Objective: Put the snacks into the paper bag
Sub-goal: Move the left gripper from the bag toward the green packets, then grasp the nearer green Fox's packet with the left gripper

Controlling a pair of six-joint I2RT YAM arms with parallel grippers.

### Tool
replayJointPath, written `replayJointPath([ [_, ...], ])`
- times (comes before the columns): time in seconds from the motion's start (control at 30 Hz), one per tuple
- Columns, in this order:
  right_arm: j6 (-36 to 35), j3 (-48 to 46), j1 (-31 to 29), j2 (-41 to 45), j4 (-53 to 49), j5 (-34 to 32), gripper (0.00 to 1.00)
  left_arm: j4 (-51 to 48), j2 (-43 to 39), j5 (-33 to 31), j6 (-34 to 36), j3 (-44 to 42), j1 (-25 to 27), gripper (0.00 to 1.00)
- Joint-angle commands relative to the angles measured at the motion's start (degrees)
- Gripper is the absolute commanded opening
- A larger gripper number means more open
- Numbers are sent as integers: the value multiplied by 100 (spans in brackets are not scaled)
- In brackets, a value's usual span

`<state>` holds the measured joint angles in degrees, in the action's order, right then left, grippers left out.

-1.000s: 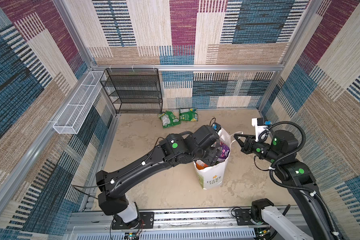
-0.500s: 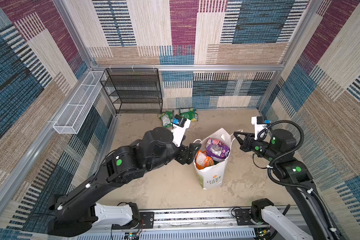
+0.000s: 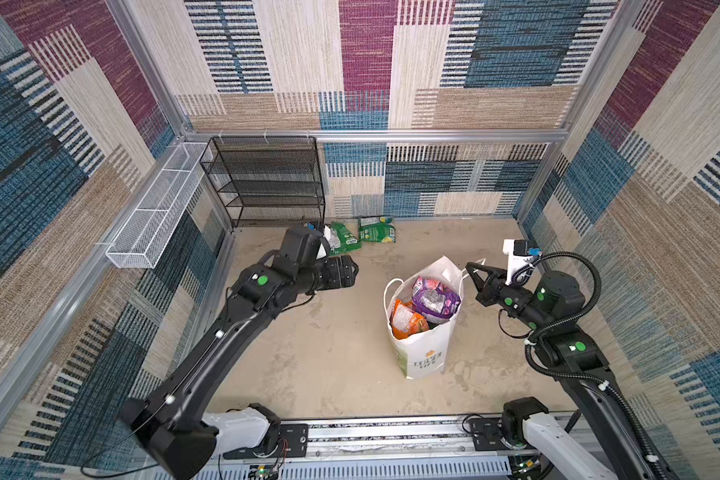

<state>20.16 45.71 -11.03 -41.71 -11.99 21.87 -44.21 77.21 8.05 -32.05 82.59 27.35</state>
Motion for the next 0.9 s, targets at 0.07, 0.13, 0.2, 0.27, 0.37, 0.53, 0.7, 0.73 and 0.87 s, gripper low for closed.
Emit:
replayJointPath([
  [0.07,-161,-202,-5,147,572,-128,0,977,1205,979,-321,68,-832,96],
  [0.13,-159,-229,-5,170,543,-190,0,1185,1761,1044,-313,282,-1101,97],
  [0.2,-155,-239,-6,167,509,-242,0,1259,2258,879,-269,535,-1303,97],
  [0.27,-153,-265,-6,172,475,-260,0,1322,2808,959,-234,874,-1517,96],
  [0.37,-152,-301,-5,205,427,-323,0,1344,3670,1277,-236,1456,-1784,92],
  [0.53,-144,-349,-5,243,421,-374,0,1146,5005,1372,-145,2579,-2022,91],
  [0.7,-145,-375,-9,236,401,-385,0,1125,5894,1511,42,3425,-2127,92],
  [0.73,-144,-378,-5,240,397,-393,1,1133,6042,1566,41,3562,-2145,92],
  [0.87,-156,-367,-7,239,378,-433,1,1129,6460,1758,52,4031,-2190,89],
])
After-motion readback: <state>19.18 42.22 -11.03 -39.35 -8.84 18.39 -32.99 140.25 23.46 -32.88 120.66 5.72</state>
